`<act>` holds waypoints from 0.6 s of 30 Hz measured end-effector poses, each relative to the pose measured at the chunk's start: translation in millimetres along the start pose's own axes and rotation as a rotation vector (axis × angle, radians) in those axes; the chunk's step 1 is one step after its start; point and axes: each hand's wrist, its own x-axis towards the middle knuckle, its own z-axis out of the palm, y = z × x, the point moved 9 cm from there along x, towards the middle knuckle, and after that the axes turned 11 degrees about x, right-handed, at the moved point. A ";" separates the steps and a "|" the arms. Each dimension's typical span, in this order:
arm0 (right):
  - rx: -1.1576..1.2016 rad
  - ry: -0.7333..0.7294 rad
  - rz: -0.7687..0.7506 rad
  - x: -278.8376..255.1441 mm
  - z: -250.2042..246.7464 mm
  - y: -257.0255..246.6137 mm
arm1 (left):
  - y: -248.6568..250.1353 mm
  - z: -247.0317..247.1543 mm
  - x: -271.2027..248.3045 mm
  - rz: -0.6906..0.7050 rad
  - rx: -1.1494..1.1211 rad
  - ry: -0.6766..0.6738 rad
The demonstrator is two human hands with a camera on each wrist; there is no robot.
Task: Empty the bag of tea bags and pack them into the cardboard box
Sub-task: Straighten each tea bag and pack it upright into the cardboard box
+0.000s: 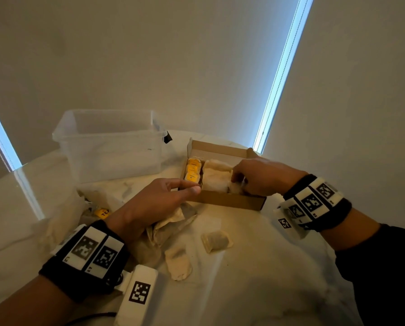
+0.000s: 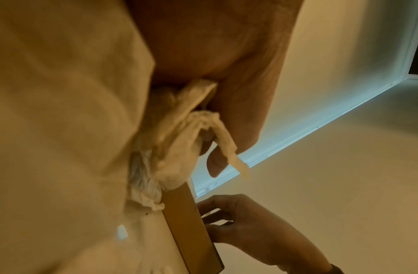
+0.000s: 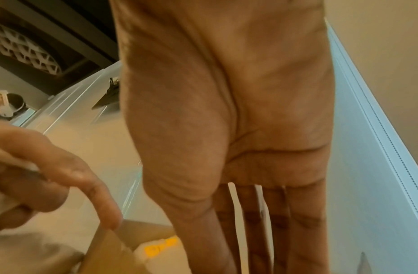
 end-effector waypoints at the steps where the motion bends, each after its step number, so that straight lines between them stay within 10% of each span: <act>1: 0.012 0.024 -0.007 1.7 -3.8 -2.4 | 0.5 -0.6 -0.4 0.000 0.007 0.003; 11: -0.043 -0.039 -0.099 18.7 -8.1 -50.9 | -0.3 -6.9 -2.6 -0.035 -0.083 0.053; 18: 0.489 0.014 -0.298 -29.5 -34.5 -131.6 | 8.8 -28.7 -15.9 -0.097 -0.803 0.237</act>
